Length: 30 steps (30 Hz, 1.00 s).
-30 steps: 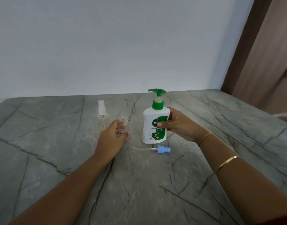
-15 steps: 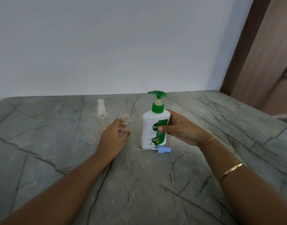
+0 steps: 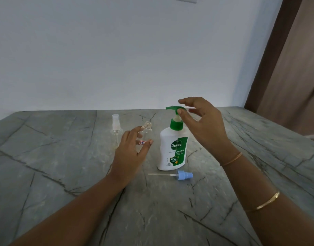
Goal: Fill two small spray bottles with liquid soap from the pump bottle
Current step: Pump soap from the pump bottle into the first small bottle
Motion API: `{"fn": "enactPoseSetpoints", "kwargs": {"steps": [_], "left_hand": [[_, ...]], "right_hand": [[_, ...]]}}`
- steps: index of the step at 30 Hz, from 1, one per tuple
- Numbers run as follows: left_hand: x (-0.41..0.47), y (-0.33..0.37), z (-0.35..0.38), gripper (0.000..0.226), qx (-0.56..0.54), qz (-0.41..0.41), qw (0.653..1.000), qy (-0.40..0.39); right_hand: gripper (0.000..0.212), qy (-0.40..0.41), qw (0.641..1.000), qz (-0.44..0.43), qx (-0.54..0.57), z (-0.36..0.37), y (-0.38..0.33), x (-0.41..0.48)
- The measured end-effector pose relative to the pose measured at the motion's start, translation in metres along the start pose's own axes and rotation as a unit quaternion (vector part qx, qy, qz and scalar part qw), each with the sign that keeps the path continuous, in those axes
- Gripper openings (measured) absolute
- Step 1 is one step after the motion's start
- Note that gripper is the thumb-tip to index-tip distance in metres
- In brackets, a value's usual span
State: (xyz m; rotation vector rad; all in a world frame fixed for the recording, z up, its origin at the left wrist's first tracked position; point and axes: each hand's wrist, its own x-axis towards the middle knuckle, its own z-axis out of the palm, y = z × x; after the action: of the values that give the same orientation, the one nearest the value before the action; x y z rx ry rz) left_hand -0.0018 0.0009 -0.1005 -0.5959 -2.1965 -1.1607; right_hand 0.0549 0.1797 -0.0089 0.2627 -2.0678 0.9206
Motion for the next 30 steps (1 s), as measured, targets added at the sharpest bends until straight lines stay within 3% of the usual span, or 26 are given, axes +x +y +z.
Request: {"fn": "enactPoseSetpoints", "kwargs": {"steps": [4, 10, 16, 21, 26, 30], "left_hand": [[0.001, 0.001, 0.001, 0.043, 0.016, 0.01, 1.0, 0.007], [0.001, 0.0, 0.002, 0.047, 0.019, 0.013, 1.0, 0.01], [0.005, 0.017, 0.0, 0.05, 0.014, 0.025, 0.999, 0.022], [0.013, 0.035, -0.006, 0.05, -0.028, -0.006, 1.0, -0.006], [0.026, 0.049, -0.016, 0.053, -0.036, -0.058, 0.995, -0.073], [0.032, 0.057, -0.027, 0.054, -0.089, -0.101, 0.988, -0.072]], "right_hand": [[0.015, 0.028, 0.989, -0.083, -0.117, 0.008, -0.008, 0.0], [0.017, 0.002, 0.978, -0.104, -0.179, 0.008, -0.013, 0.002], [0.04, -0.072, 0.962, -0.094, -0.246, 0.007, -0.024, 0.005], [0.038, -0.14, 0.95, -0.056, -0.273, -0.001, -0.031, 0.015], [0.03, -0.146, 0.956, -0.035, -0.253, -0.001, -0.034, 0.021], [0.029, -0.151, 0.957, -0.026, -0.245, 0.0, -0.037, 0.021]]}}
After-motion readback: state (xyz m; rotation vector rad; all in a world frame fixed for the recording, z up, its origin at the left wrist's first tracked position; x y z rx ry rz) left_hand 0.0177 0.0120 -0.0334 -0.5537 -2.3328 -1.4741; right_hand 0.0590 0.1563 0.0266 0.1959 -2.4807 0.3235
